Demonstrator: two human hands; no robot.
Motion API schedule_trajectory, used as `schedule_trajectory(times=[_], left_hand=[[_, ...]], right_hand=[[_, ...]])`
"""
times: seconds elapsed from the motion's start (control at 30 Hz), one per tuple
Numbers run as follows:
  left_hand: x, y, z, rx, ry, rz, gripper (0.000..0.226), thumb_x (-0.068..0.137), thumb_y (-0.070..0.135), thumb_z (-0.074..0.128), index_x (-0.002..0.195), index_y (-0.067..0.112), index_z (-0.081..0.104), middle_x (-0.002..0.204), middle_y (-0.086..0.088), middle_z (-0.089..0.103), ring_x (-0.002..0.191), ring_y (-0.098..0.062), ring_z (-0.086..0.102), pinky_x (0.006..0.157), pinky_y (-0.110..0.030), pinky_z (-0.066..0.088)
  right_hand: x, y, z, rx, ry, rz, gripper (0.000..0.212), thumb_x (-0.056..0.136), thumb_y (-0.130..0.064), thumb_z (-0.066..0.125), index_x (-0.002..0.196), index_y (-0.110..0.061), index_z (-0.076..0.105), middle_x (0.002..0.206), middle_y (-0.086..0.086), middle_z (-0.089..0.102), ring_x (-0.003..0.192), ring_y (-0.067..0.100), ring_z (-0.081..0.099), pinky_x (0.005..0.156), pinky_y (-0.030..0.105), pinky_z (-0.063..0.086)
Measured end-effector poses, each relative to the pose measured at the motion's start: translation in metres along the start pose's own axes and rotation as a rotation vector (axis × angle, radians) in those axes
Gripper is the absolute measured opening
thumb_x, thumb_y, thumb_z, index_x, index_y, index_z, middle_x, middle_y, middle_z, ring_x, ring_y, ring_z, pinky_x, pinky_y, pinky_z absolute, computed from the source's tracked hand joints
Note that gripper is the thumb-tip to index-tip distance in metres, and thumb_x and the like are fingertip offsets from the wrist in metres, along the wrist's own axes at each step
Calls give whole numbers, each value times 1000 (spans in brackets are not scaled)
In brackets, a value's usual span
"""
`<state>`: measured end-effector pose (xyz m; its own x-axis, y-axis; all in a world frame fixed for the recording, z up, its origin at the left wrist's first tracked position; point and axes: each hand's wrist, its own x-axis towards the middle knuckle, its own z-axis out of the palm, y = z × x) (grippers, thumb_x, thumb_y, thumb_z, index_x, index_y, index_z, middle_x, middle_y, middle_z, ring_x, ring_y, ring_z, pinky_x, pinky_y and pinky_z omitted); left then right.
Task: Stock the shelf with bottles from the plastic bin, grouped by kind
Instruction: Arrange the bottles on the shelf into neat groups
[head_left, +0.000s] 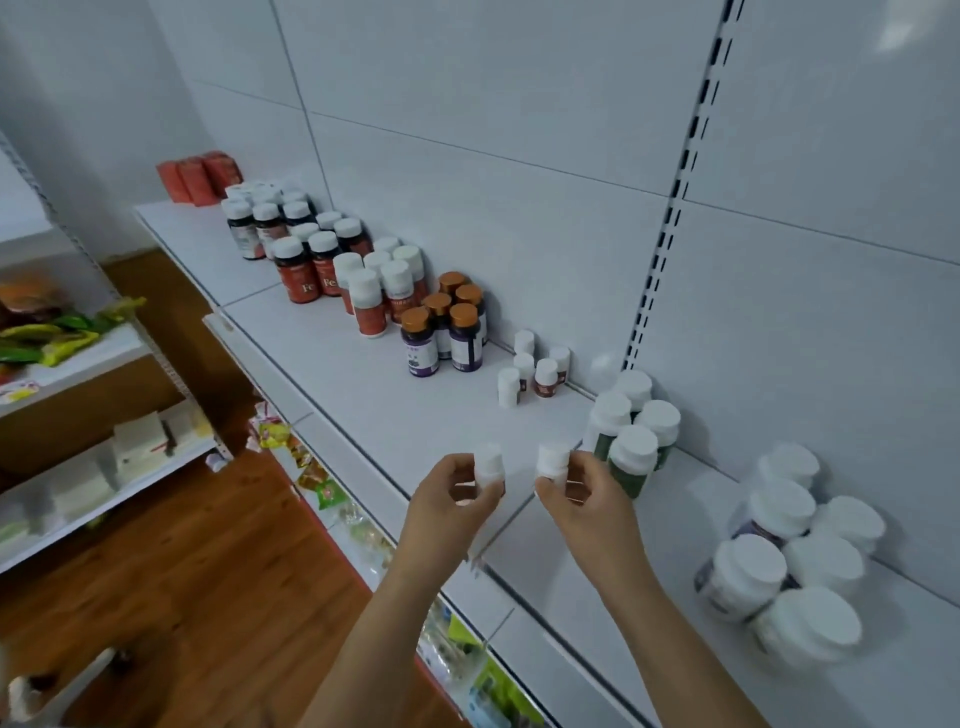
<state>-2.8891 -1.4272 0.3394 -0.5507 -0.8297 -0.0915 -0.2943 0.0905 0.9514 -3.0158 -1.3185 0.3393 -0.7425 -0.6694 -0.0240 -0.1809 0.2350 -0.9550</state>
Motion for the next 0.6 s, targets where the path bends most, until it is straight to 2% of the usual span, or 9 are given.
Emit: schedule_trajectory(times=[0.1,0.17,0.27,0.33,0.4,0.5,0.6], left_hand=[[38,-2,-10,76,-70,125,23,84,32,75,103,33,63,99,19,69,94,3,61,77,-17,50],[65,4,-10,117,-83,237,25,83,32,76,103,33,62,99,17,65,92,1,57,73,-11,44],[105,11,0,171,-128,359,27,83,30,76,106,30,62,97,14,60,86,-2,56,71,-10,42],[126,2,11,292,-182,393,24,84,30,73,105,26,63,94,11,58,85,-5,56,74,-19,46],[137,-13,20,401,-218,404,19,83,28,70,99,23,63,89,7,55,87,-15,56,76,-30,47],[149,-26,26,397,-217,383,15,81,30,71,89,21,61,85,4,49,83,-18,53,75,-35,47],[161,-23,28,426,-248,362,22,81,35,72,91,18,62,87,0,51,86,-21,54,75,-37,48]], right_hand=[[5,5,29,-32,163,39,15,87,-20,70,93,-27,58,81,-8,65,77,1,59,61,8,43],[5,7,47,-78,275,40,15,87,-19,70,91,-26,57,78,-6,64,75,4,58,59,9,42],[9,8,65,-132,303,35,17,89,-18,69,96,-28,57,83,-6,63,77,5,59,62,8,43],[10,8,69,-184,307,34,21,89,-19,68,101,-32,56,89,-10,63,83,2,60,66,7,43],[12,9,71,-224,322,51,23,89,-23,68,105,-33,55,93,-12,63,86,0,60,67,6,43],[14,12,73,-292,333,61,22,89,-29,68,108,-29,56,96,-15,61,89,-1,59,70,6,42],[14,13,74,-347,359,66,25,88,-32,67,111,-29,57,97,-16,60,90,-1,57,71,7,42]])
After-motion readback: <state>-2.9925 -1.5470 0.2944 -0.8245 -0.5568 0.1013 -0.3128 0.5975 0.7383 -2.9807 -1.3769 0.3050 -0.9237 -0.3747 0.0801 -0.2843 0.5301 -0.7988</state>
